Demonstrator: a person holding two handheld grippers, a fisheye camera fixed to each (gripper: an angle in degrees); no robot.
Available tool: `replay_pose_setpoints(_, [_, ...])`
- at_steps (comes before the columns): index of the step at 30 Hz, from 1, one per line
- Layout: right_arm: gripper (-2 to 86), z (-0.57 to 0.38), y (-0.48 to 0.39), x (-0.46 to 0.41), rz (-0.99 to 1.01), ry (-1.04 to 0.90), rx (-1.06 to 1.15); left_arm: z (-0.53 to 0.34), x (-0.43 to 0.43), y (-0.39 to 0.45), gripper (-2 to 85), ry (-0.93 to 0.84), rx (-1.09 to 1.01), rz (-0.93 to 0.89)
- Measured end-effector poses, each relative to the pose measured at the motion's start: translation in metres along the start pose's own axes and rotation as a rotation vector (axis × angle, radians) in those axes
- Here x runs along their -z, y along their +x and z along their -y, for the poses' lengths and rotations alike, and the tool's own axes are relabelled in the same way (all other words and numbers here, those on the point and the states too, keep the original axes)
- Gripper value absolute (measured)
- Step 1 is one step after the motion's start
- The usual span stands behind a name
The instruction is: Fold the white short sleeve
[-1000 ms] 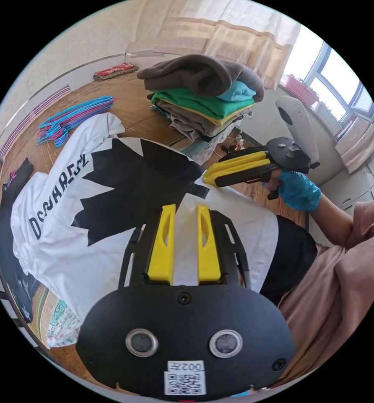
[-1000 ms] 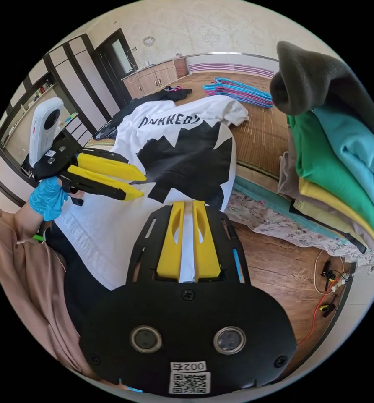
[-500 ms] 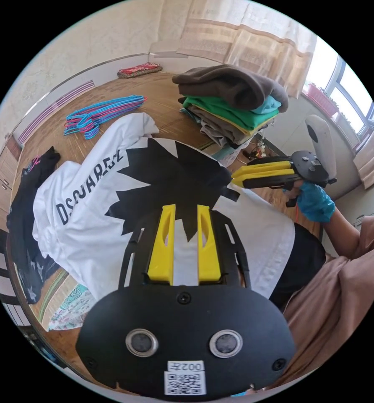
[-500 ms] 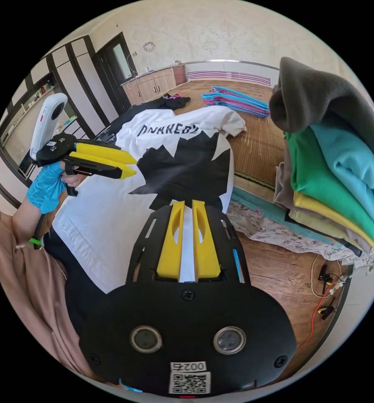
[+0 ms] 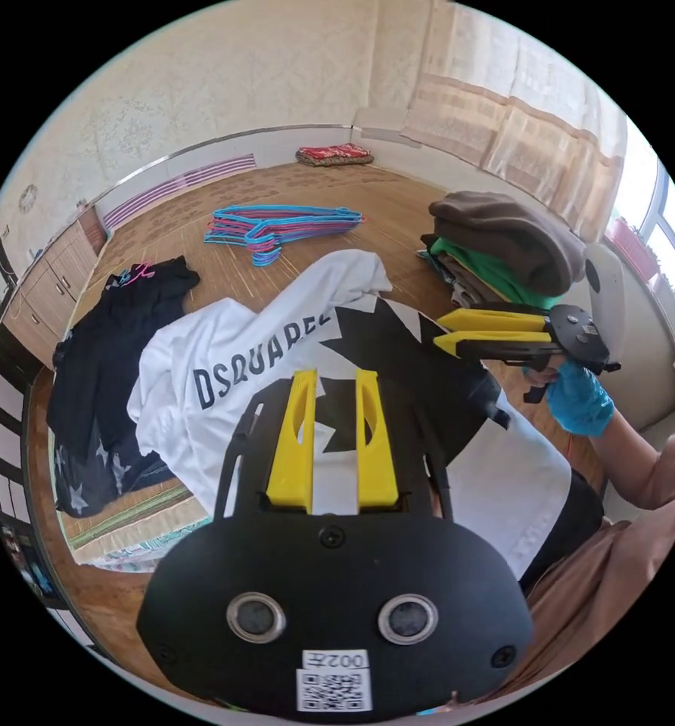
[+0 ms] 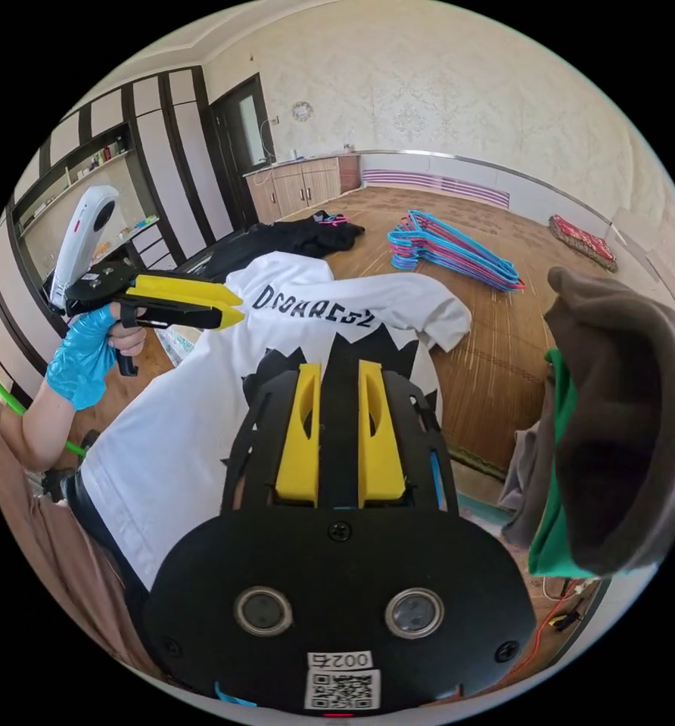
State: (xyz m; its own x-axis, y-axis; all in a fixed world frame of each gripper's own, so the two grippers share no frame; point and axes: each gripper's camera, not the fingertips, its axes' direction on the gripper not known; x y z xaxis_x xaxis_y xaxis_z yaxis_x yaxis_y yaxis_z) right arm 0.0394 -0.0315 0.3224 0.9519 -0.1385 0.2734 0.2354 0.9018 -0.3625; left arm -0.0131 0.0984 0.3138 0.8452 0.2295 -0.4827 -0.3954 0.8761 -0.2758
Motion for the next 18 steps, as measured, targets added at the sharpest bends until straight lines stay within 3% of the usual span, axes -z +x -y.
replay_pose_setpoints(7, [12.1,0.087,0.014,-0.043,-0.098,0.058,0.011,0.021,-0.01,-0.031,4.5,0.009,0.064,0.085])
replay_pose_setpoints(18, [16.1,0.145,0.068,-0.108,-0.16,-0.064,-0.126,0.049,-0.046,-0.112,6.9,0.019,0.189,0.377])
